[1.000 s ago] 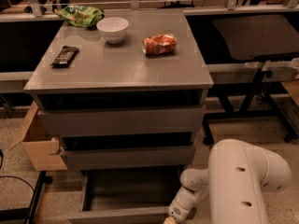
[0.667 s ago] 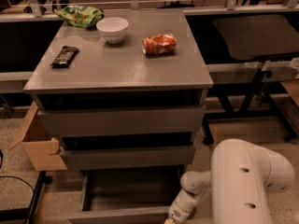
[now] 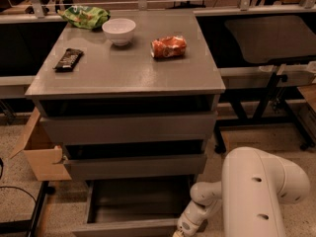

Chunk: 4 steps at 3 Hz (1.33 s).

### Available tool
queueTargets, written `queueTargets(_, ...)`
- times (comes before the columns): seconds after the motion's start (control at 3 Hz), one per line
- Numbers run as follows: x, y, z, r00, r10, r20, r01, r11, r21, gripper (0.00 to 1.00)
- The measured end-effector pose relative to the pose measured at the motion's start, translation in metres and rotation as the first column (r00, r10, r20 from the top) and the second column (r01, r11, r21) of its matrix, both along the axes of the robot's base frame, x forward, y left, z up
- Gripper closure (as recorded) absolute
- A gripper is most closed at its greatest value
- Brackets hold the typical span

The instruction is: Close bottom drawer

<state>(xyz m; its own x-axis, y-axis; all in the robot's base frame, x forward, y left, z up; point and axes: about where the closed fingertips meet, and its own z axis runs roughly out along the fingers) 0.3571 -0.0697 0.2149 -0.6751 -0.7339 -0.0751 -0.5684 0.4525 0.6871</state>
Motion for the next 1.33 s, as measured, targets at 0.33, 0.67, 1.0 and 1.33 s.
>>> queueTargets(0.33, 0.0, 0.0, 0.0, 1.0, 0.0, 0.0, 0.0, 1.0, 0.0, 1.0)
queueTargets(0.67, 0.009, 0.0, -0.014, 0.9987, -0.029, 0.041, 0.029, 1.0, 0.008, 1.0)
queueTargets(1.0, 0.028, 0.002, -0.035, 0.9921, -0.055, 0.112, 0.056, 0.998, -0.009, 1.0)
queueTargets(1.33, 0.04, 0.003, -0.042, 0.9839, -0.064, 0.167, 0.066, 0.998, -0.007, 1.0)
